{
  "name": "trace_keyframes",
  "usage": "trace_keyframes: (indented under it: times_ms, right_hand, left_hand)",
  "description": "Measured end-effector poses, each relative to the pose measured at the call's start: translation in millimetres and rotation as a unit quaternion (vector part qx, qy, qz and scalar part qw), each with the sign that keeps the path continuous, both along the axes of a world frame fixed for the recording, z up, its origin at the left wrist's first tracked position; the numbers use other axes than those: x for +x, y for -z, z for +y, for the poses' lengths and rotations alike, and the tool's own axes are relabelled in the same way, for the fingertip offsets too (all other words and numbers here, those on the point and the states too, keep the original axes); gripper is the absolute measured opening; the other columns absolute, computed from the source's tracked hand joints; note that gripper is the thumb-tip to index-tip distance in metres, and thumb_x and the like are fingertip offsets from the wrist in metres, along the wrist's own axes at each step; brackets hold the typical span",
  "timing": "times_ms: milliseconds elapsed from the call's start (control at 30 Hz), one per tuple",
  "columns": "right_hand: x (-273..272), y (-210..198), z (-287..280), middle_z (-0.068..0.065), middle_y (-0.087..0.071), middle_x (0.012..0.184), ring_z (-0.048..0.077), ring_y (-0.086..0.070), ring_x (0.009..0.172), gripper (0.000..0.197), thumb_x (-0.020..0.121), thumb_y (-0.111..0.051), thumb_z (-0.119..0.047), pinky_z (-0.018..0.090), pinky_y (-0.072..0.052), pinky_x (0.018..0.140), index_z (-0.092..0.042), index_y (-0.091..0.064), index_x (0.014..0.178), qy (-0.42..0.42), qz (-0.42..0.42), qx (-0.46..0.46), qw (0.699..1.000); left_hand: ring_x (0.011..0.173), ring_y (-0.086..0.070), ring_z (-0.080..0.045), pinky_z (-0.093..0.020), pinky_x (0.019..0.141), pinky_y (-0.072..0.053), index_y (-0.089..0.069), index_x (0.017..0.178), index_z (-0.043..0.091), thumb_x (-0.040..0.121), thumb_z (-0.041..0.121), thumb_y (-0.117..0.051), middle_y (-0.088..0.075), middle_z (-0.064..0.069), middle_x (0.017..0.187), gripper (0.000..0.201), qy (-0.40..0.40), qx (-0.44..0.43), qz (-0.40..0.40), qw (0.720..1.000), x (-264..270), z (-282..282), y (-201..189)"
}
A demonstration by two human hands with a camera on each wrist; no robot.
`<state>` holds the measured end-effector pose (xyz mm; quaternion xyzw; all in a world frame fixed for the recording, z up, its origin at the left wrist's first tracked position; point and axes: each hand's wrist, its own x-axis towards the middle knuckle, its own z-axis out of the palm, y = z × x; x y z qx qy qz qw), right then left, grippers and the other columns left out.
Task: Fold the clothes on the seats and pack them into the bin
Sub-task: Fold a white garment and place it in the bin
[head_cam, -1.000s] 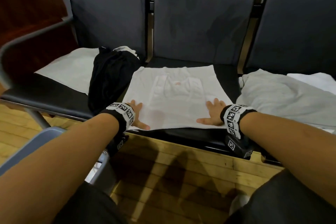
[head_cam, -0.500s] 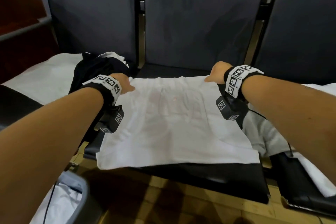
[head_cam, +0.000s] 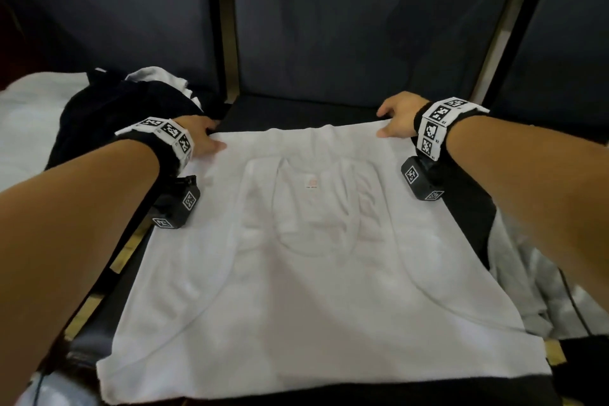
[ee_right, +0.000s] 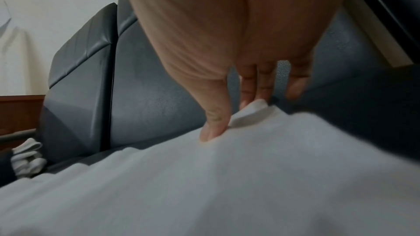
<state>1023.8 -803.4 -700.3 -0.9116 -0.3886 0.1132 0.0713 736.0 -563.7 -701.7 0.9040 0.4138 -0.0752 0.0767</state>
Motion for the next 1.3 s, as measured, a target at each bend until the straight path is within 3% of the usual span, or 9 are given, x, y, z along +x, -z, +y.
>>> trace_keyframes:
  times_ms: [100, 233, 433, 533, 633, 733, 1000, 1133, 1300]
  right_hand:
    - [0, -6, 5, 0.011, -0.061, 0.127, 0.029, -0.058, 0.116, 0.047, 0.086, -0.074, -0.028, 0.031, -0.046, 0.092, -0.004, -0.062, 0.124, 0.007, -0.006, -0.050, 0.999]
    - [0, -11, 5, 0.015, -0.066, 0.115, 0.032, -0.062, 0.107, 0.042, 0.086, -0.072, -0.031, 0.039, -0.051, 0.093, 0.001, -0.066, 0.114, 0.021, -0.015, -0.083, 0.996]
    - [2, -21, -4, 0.010, -0.060, 0.100, 0.026, -0.054, 0.087, 0.016, 0.087, -0.068, -0.020, 0.031, -0.042, 0.072, -0.011, -0.056, 0.092, 0.046, -0.038, 0.062, 0.996]
    - [0, -36, -6, 0.009, -0.058, 0.098, 0.027, -0.055, 0.087, 0.011, 0.089, -0.064, -0.017, 0.032, -0.043, 0.071, -0.012, -0.059, 0.097, 0.074, -0.055, 0.128, 0.988]
    - [-7, -53, -10, 0.013, -0.065, 0.102, 0.033, -0.063, 0.093, 0.018, 0.091, -0.059, -0.016, 0.034, -0.051, 0.076, -0.008, -0.068, 0.104, 0.091, -0.056, 0.157, 0.982]
    - [-16, -67, -19, 0.015, -0.068, 0.101, 0.033, -0.063, 0.089, 0.020, 0.091, -0.059, -0.018, 0.035, -0.053, 0.078, -0.006, -0.071, 0.101, 0.105, -0.035, 0.191, 0.975]
    - [-63, -87, -82, 0.010, -0.065, 0.091, 0.026, -0.060, 0.087, 0.014, 0.091, -0.061, -0.022, 0.028, -0.043, 0.075, -0.011, -0.069, 0.090, 0.119, 0.016, 0.272, 0.955]
    - [-90, -88, -125, 0.007, -0.063, 0.083, 0.025, -0.060, 0.084, 0.014, 0.090, -0.063, -0.022, 0.029, -0.043, 0.075, -0.009, -0.069, 0.088, 0.123, 0.034, 0.306, 0.943]
    - [-120, -78, -177, 0.010, -0.066, 0.086, 0.026, -0.061, 0.086, 0.015, 0.090, -0.065, -0.021, 0.033, -0.047, 0.079, -0.008, -0.069, 0.086, 0.097, 0.054, 0.302, 0.947]
  left_hand:
    - [0.114, -0.054, -0.034, -0.039, 0.097, -0.044, -0.060, 0.120, 0.004, 0.087, 0.042, -0.063, -0.060, -0.015, 0.120, 0.050, 0.005, 0.023, 0.034, 0.999, 4, 1, -6]
    - [0.124, -0.048, -0.033, -0.039, 0.103, -0.038, -0.055, 0.131, 0.009, 0.087, 0.037, -0.066, -0.054, -0.012, 0.133, 0.053, -0.009, 0.044, 0.021, 0.999, 1, 5, -12]
    - [0.133, -0.039, -0.035, -0.041, 0.108, -0.031, -0.046, 0.140, 0.010, 0.093, 0.036, -0.057, -0.043, -0.014, 0.145, 0.054, -0.066, 0.035, -0.025, 0.997, 2, -1, -41]
    - [0.118, -0.055, -0.035, -0.042, 0.101, -0.042, -0.060, 0.125, 0.005, 0.091, 0.031, -0.062, -0.060, -0.017, 0.128, 0.043, -0.089, 0.033, -0.086, 0.992, -2, 1, -57]
    - [0.108, -0.060, -0.035, -0.042, 0.097, -0.047, -0.067, 0.118, 0.011, 0.090, 0.030, -0.062, -0.066, -0.013, 0.116, 0.034, -0.102, 0.042, -0.108, 0.988, -11, -4, -78]
    - [0.106, -0.061, -0.035, -0.041, 0.097, -0.047, -0.066, 0.119, 0.012, 0.093, 0.031, -0.059, -0.066, -0.013, 0.117, 0.033, -0.102, 0.048, -0.121, 0.986, -21, -14, -93]
    - [0.115, -0.056, -0.033, -0.036, 0.098, -0.045, -0.069, 0.116, 0.017, 0.089, 0.026, -0.063, -0.064, -0.010, 0.123, 0.029, -0.064, 0.041, -0.164, 0.983, -78, -64, -122]
    - [0.103, -0.061, -0.030, -0.037, 0.092, -0.049, -0.072, 0.105, 0.020, 0.086, 0.019, -0.064, -0.068, -0.009, 0.108, 0.021, -0.043, 0.015, -0.206, 0.977, -116, -94, -128]
    - [0.082, -0.061, -0.020, -0.028, 0.077, -0.048, -0.070, 0.087, 0.023, 0.085, 0.015, -0.066, -0.064, -0.001, 0.079, 0.010, -0.053, -0.042, -0.263, 0.962, -161, -131, -117]
